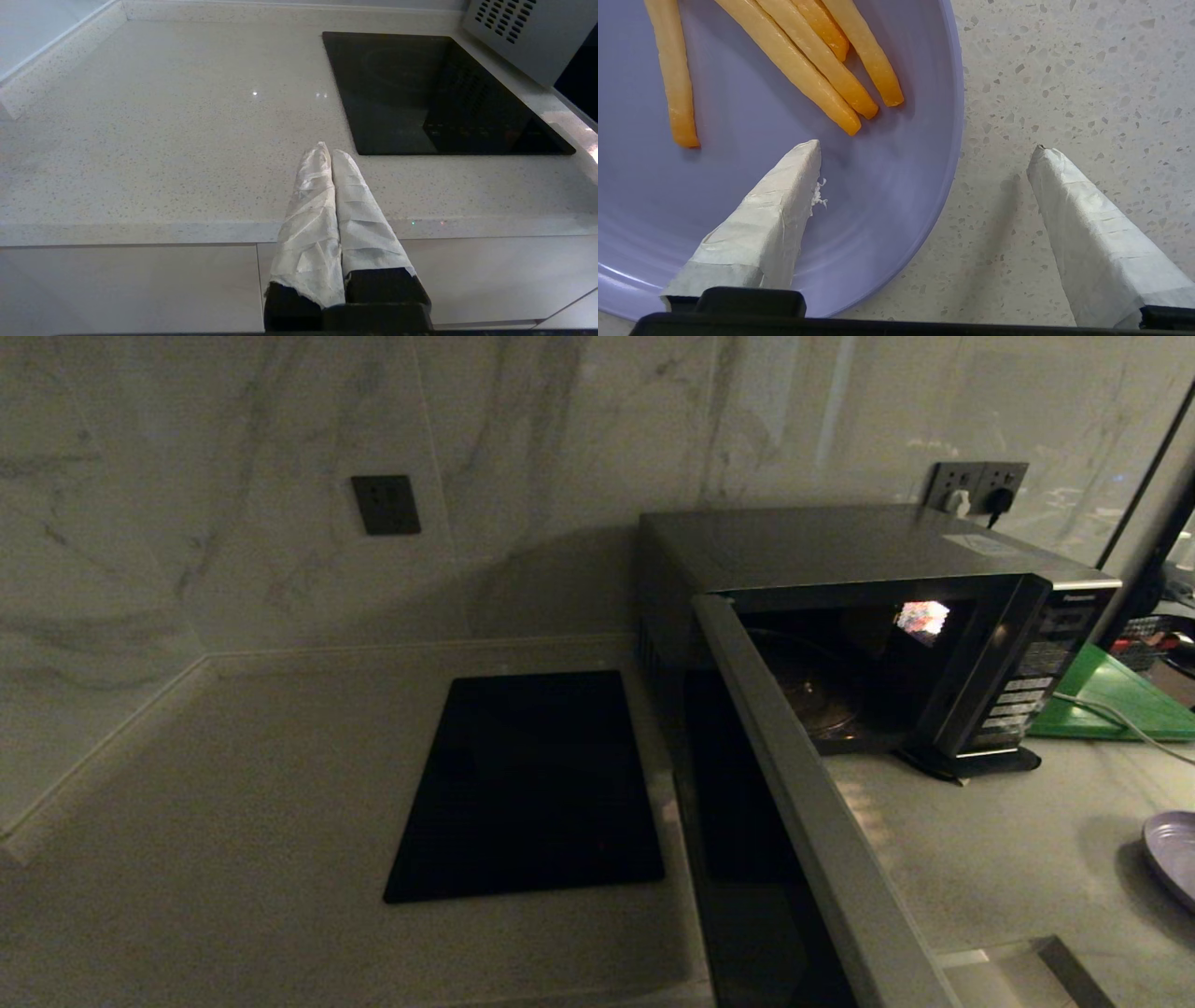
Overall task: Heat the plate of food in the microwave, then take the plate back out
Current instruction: Put the plate in the microwave oven
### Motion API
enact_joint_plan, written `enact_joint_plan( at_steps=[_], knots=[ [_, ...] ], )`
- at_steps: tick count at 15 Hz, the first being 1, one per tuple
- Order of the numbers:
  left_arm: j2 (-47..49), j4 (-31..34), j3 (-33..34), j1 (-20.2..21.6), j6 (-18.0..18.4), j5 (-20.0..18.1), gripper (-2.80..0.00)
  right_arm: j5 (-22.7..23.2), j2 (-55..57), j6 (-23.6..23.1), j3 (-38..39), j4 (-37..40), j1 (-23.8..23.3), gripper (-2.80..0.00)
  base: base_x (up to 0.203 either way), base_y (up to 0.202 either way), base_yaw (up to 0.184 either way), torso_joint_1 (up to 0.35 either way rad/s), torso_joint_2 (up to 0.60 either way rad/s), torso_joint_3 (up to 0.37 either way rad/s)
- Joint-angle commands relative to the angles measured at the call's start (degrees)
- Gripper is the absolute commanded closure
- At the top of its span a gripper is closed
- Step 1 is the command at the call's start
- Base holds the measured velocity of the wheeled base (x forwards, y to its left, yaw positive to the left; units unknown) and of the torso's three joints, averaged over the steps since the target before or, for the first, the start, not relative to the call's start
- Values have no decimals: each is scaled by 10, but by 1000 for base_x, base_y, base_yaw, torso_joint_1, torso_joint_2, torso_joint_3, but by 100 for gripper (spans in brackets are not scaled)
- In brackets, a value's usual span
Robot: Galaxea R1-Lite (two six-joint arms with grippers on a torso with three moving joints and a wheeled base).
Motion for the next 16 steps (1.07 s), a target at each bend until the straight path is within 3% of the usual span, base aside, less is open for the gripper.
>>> enact_joint_plan(
  at_steps=[1,2,3,16],
  knots=[
    [1,0,0,0,0,0,0,0,7,3,0,3,0,-280,0,0,0,0,0,0],
    [1,0,0,0,0,0,0,-1,6,3,0,2,0,-280,0,0,0,0,0,0],
    [1,0,0,0,0,0,0,0,6,2,0,2,0,0,0,0,0,0,0,0],
    [1,0,0,0,0,0,0,1,6,1,5,2,0,0,0,0,0,0,0,0]
  ],
)
